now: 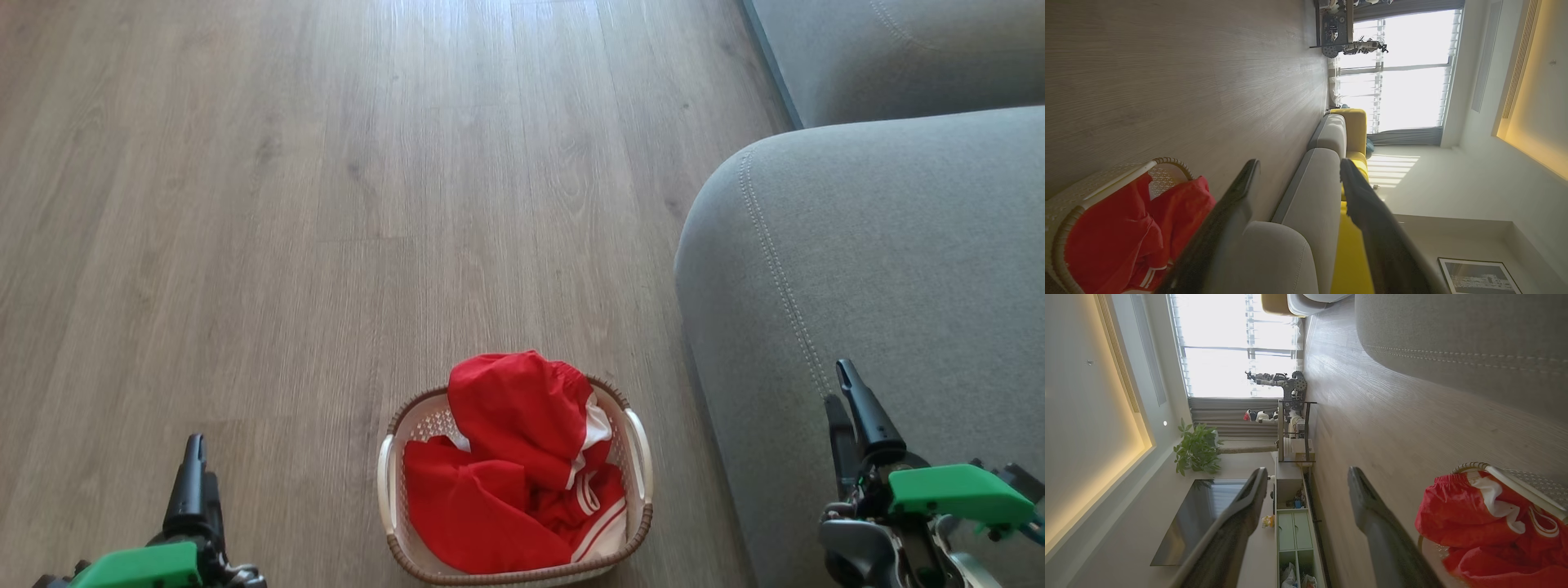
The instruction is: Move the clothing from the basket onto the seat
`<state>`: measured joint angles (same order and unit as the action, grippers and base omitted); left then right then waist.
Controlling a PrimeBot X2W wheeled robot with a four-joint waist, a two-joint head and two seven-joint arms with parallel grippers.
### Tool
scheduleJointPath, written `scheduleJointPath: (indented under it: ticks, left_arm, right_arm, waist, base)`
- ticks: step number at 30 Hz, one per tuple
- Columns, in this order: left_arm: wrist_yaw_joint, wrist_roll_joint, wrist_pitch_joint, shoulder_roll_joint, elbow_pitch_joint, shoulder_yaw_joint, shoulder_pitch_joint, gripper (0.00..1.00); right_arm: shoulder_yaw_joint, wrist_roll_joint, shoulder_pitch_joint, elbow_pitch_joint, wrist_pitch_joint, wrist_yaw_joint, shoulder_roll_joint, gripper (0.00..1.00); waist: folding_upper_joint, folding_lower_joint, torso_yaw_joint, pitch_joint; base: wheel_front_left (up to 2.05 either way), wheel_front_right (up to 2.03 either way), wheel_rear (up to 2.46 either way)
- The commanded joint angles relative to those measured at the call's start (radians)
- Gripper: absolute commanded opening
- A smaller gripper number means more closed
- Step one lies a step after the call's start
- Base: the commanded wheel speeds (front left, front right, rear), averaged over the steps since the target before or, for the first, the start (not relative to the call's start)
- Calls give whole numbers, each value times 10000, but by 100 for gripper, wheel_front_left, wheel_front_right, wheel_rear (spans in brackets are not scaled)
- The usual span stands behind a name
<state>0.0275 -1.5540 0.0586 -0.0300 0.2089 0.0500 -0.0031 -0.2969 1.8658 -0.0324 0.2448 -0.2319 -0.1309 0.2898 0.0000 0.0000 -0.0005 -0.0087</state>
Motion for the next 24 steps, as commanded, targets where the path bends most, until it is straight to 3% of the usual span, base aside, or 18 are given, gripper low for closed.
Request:
scheduleJointPath:
  ticks: [1, 10, 24]
  left_arm:
    - [-12, 203, -108, -88, -415, 17, -235, 100]
    - [-149, 1114, -343, -97, -679, -123, -226, 100]
    - [-360, 3426, -753, -112, -1024, -472, -176, 100]
  right_arm:
    - [177, -321, -389, -396, -46, 0, 80, 100]
    - [385, -1640, -372, -595, -66, 0, -108, 100]
    - [633, -4108, -315, -964, -99, 1, -437, 100]
  waist:
    - [0, 0, 1, -7]
    - [0, 0, 13, -39]
    - [0, 0, 51, -98]
  base:
    - [0, 0, 0]
    - [0, 0, 0]
    - [0, 0, 0]
